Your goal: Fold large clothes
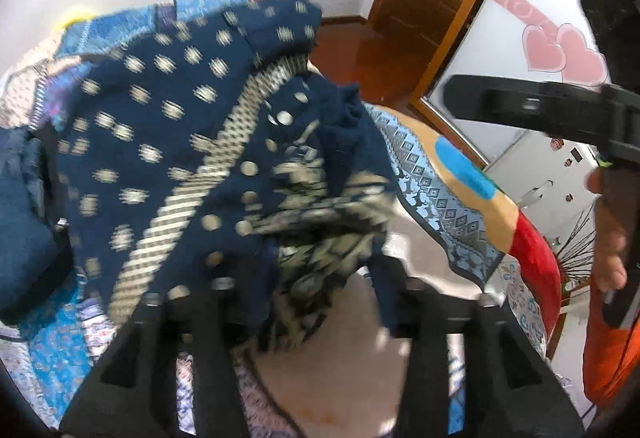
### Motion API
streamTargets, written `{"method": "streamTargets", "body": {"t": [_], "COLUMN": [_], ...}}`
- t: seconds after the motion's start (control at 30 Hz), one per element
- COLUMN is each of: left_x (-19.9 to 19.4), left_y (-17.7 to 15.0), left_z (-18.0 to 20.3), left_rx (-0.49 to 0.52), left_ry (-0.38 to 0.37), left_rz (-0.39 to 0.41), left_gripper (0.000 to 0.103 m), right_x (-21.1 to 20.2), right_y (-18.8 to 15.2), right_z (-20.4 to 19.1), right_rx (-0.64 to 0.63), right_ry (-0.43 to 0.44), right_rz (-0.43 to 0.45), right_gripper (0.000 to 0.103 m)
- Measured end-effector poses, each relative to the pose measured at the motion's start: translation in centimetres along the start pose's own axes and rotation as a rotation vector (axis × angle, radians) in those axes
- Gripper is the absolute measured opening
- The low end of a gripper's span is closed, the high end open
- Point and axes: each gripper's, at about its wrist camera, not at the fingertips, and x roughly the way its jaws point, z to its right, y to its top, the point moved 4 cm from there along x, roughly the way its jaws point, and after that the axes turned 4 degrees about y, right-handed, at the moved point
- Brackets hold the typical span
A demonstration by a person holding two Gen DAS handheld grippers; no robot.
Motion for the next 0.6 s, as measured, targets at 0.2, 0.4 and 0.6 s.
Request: {"method": "streamTargets", "body": {"t": [0.2,0.4,0.6], "left_x": [-4.7,-4.6,-0.4], "left_y": [0.6,0.7,-1.8], "left_z": [-3.1,-7.8,-11.1], "left_rx": [-0.012,-0.121,-0.2], "left_ry": [0.095,0.208,0.216], "left_rz": [0.116,0.12,0.021], "left_gripper": [0.058,0.059,0.063], "right_x": [1.3,4.5,6.7], "right_y": [0.5,-0.4,-3.1], "right_z": [-2.2,-3.3,-3.8], "right_rx": [-0.03,-0.055,-0.075], "right_ry": [0.059,0.035,0.033], "right_rz": [0.005,-0.054,-0.147], "right_gripper": [0.074,0.074,0.074]}}
